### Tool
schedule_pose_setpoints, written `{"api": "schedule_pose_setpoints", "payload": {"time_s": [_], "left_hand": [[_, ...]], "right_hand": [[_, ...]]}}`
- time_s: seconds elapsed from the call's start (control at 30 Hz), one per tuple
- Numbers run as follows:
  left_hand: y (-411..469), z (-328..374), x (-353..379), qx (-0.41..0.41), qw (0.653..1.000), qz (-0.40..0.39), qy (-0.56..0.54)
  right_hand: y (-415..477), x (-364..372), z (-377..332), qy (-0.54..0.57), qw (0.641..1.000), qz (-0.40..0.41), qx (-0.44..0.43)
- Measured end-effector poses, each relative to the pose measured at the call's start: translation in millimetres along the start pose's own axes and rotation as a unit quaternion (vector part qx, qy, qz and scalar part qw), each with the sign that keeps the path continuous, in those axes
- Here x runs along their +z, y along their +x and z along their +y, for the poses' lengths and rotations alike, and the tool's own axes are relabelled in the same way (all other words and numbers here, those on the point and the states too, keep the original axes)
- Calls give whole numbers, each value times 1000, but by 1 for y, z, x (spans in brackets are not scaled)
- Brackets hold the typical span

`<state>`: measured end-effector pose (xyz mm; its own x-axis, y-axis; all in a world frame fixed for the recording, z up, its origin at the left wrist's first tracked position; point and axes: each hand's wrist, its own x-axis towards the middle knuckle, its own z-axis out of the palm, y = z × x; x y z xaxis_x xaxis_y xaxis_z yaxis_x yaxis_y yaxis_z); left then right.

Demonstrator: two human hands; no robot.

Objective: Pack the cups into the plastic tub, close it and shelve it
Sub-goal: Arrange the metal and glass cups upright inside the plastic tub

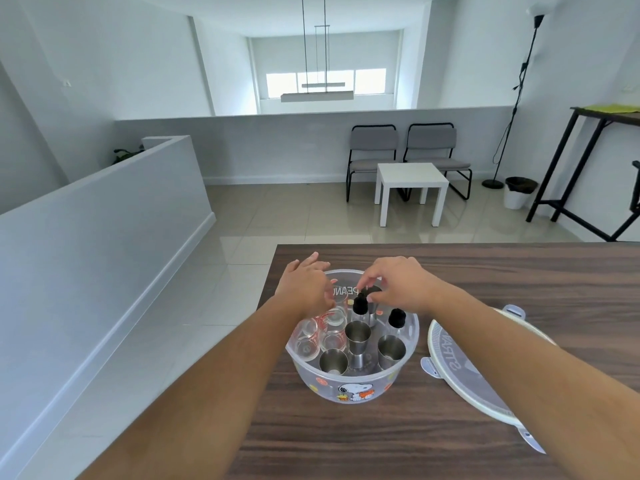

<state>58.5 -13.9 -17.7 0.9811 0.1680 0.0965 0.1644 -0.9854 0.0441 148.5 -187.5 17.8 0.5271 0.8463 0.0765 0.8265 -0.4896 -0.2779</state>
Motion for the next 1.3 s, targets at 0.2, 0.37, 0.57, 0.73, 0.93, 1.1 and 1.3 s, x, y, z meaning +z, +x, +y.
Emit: {"api": "schedule_pose_setpoints", "payload": {"time_s": [0.2, 0.37, 0.57, 0.73, 0.93, 1.1, 1.3], "left_hand": [[1, -3, 1, 8, 1000, 15, -3], [-2, 1, -5, 16, 998, 32, -46], [-4, 19, -21, 52, 981, 76, -172], [-1, 31, -17, 50, 986, 76, -143], [-2, 39, -16, 47, 986, 76, -140], [-4, 40, -17, 47, 987, 79, -134], [-11, 24, -23, 26, 985, 103, -137]], "right_hand": [[-3, -7, 13, 2, 1000, 20, 23], [-5, -8, 13, -8, 1000, 8, 26], [-16, -20, 10, -33, 999, -12, 39], [-30, -30, 10, 20, 996, -81, 44], [-35, -21, 8, -10, 997, -65, 41], [-38, -17, 10, -30, 998, -37, 39], [-37, -16, 0, -33, 999, -37, -8]]}}
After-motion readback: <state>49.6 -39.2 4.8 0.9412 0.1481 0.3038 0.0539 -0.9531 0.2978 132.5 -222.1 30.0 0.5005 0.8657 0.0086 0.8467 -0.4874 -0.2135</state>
